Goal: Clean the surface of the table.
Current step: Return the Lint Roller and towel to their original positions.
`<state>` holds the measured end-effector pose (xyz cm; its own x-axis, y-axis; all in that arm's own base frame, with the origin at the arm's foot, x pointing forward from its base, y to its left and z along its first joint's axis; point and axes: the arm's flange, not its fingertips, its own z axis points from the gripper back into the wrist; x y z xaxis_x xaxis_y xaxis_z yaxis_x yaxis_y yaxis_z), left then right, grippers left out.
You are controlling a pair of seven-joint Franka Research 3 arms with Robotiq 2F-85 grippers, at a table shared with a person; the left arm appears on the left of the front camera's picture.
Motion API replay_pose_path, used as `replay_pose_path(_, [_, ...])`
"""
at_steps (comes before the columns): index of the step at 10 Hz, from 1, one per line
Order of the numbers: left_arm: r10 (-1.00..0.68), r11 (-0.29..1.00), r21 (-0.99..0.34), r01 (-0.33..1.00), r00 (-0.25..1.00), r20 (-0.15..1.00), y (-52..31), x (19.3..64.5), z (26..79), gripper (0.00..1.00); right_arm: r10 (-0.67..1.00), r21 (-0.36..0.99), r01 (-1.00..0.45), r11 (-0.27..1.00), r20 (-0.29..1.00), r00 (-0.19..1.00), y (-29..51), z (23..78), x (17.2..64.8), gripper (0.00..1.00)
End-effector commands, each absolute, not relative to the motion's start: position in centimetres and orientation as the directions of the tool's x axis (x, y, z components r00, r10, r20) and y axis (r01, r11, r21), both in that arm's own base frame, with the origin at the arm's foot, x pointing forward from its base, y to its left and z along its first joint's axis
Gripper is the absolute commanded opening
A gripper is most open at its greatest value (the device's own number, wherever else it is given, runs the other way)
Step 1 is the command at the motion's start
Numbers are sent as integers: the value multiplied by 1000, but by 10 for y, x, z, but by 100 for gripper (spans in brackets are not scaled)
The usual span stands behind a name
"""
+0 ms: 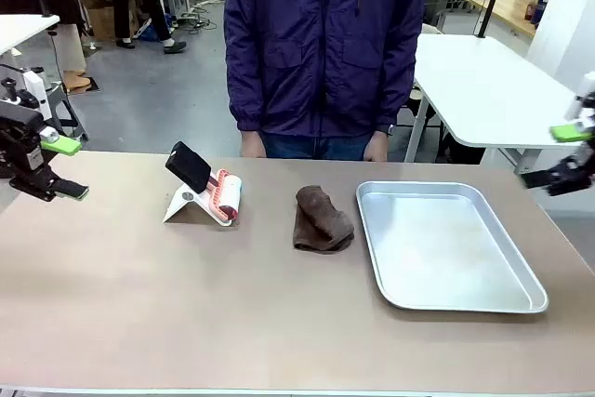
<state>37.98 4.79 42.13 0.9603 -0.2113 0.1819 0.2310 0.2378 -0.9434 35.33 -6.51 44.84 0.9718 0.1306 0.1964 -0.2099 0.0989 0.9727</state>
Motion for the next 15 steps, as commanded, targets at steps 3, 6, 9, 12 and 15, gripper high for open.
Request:
replay_pose_path(3, [-183,97,-950,296,944,276,64,408,416,100,46,987,-154,49,151,987,-113,435,386,100])
replay_pose_path(6, [-179,125,-955,270,953,246,61,407,414,100,41,989,-134,64,132,990,-118,427,384,100])
replay_pose_path(9, [-179,125,-955,270,953,246,61,407,414,100,41,989,-134,64,132,990,-118,427,384,100])
replay_pose_path(12, [-179,125,-955,270,953,246,61,407,414,100,41,989,-134,64,132,990,-118,427,384,100])
replay_pose_path(15, [-179,125,-955,270,953,246,61,407,414,100,41,989,-134,64,132,990,-118,427,384,100])
